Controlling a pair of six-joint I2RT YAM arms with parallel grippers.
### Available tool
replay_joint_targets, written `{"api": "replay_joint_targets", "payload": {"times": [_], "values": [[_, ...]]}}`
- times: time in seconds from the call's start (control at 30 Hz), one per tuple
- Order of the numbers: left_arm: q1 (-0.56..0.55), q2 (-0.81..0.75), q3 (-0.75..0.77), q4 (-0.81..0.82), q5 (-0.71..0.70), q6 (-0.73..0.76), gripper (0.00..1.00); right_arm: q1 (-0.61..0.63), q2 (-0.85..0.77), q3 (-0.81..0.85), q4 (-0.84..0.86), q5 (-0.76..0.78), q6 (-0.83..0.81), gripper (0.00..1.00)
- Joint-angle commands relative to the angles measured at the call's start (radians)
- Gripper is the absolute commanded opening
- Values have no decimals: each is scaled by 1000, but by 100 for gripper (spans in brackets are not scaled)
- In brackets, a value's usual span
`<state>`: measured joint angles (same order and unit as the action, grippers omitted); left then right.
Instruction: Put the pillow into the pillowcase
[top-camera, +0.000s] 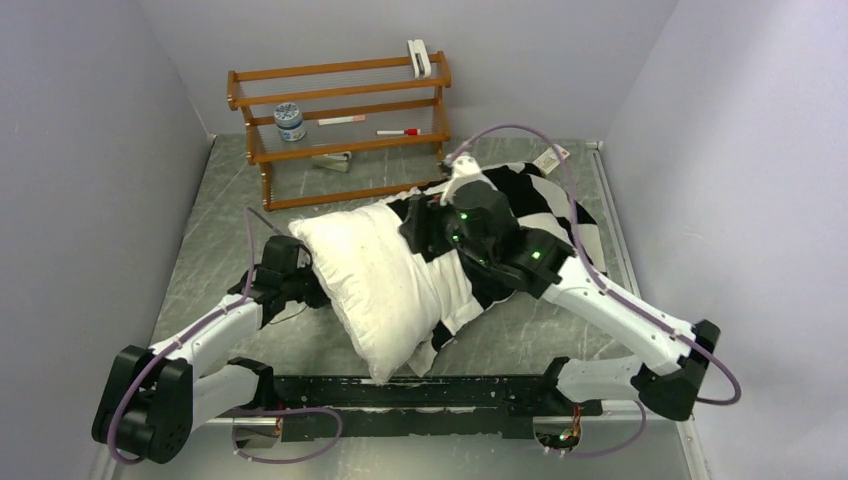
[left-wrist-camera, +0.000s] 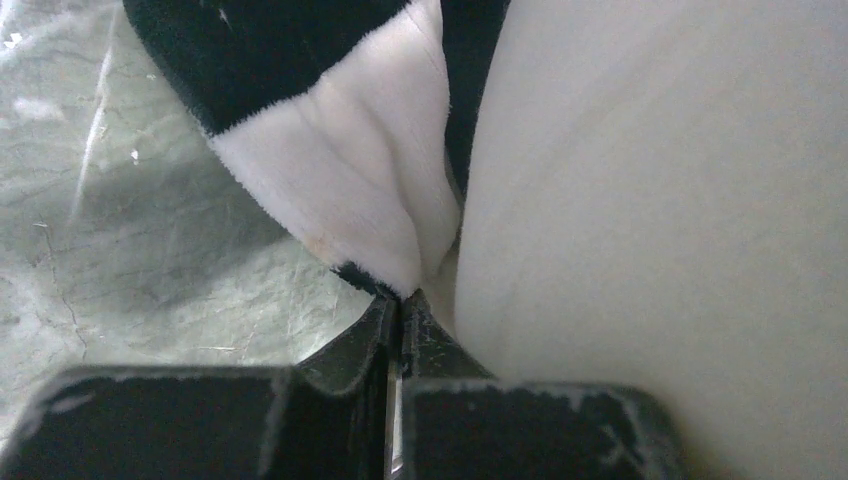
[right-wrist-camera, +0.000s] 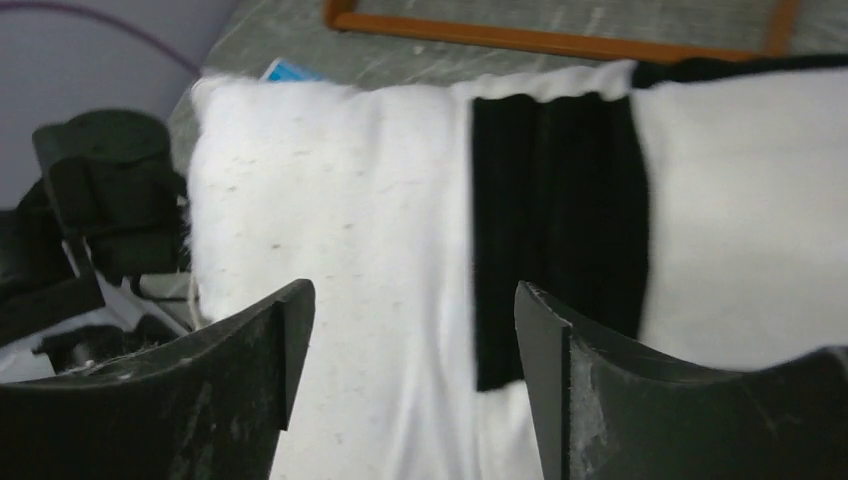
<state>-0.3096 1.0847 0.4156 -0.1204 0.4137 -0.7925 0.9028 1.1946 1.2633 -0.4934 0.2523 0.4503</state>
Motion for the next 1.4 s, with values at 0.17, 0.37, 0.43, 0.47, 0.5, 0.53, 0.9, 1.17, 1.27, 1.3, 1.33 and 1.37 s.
{"api": "replay_joint_targets", "payload": {"times": [0.17,0.37,0.43,0.47,0.5,0.53,0.9,1.17,1.27,1.3,1.33,1.37], "values": [[-20,-45,38,11,-12,2,5,233,254,98,191,56,-276,99],[-20,-71,67,-33,-40,-1,5,281,444,109,199,216,-374,99],[-22,-78,54,-23,-44,-15,5,265,479,100,187,296,-381,93],[-21,-75,43,-15,-42,-22,5,253,477,81,202,306,-382,86],[-22,-71,34,-5,-38,-25,5,237,459,56,226,295,-379,65],[-22,-64,23,3,-33,-29,5,220,429,23,255,285,-369,34],[-19,-103,127,-184,-191,35,51,-96,-9,-344,550,-241,-167,0],[-2,-115,33,4,-247,5,75,-205,-55,-387,606,-365,-71,0],[-2,-18,41,96,-275,51,77,-226,-64,-398,612,-394,-59,0],[-2,29,60,101,-277,70,77,-231,-69,-408,617,-401,-50,0],[-2,72,82,102,-283,78,77,-239,-80,-419,625,-409,-43,0],[-3,114,101,105,-282,78,77,-245,-88,-430,631,-416,-36,0]]}}
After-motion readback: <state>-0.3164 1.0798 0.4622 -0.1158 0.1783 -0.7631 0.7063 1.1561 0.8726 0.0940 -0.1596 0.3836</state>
